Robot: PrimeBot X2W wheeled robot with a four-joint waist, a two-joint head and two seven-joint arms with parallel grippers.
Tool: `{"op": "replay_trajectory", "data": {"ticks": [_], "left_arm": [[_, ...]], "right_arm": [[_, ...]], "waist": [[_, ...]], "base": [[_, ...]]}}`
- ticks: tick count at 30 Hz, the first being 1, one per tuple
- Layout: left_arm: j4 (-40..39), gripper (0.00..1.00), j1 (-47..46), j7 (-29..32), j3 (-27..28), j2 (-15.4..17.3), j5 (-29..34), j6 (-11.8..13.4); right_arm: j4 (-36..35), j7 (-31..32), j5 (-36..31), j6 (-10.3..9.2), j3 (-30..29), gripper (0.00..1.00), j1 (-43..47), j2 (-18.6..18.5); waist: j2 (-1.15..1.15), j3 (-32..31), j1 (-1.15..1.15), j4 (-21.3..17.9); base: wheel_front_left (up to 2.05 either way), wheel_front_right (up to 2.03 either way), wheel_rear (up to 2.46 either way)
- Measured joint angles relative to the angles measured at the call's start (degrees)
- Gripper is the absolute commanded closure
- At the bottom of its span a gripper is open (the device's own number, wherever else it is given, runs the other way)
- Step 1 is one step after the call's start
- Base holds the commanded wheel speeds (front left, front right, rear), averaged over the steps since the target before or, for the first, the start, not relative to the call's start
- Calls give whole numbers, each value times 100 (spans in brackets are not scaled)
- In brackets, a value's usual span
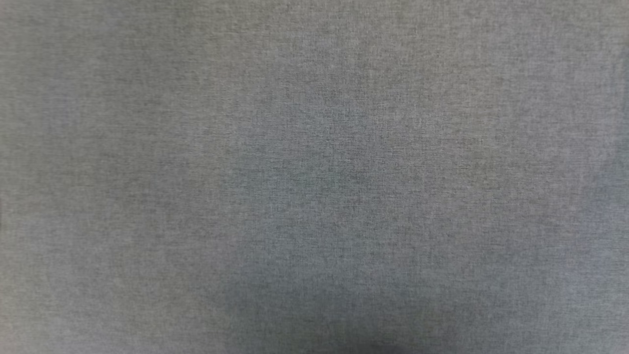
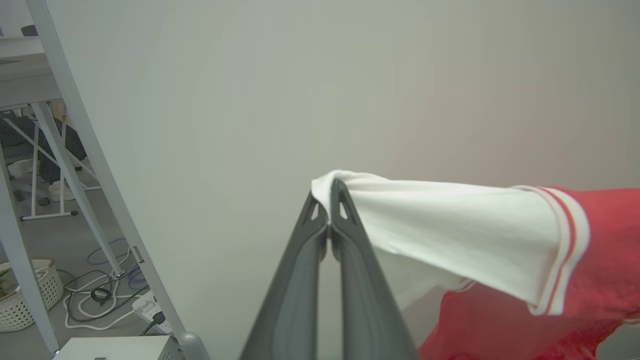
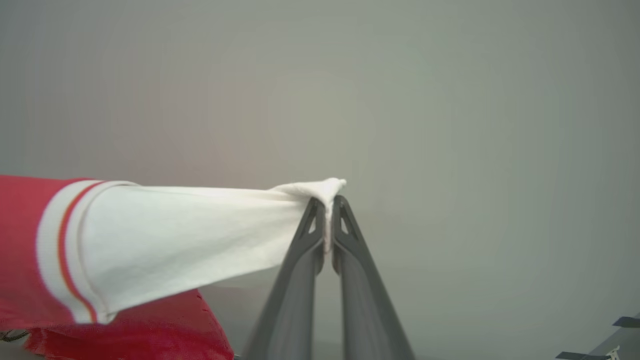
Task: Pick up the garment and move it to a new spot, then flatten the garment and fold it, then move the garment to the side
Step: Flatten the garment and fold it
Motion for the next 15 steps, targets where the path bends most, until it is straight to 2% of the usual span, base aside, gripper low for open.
{"op": "replay_trajectory", "data": {"ticks": [9,15], "left_arm": [[-21,100,2114,-243,-143,-304,-389,-48],[-238,100,3571,213,-120,-263,-783,-34]], "right_arm": [[-18,-45,794,0,431,100,1924,-190],[-119,33,1335,1,602,100,3353,-230]], "waist": [[0,-659,-1,75],[0,-1274,-1,86]], "base": [[0,0,0],[0,0,0]]}}
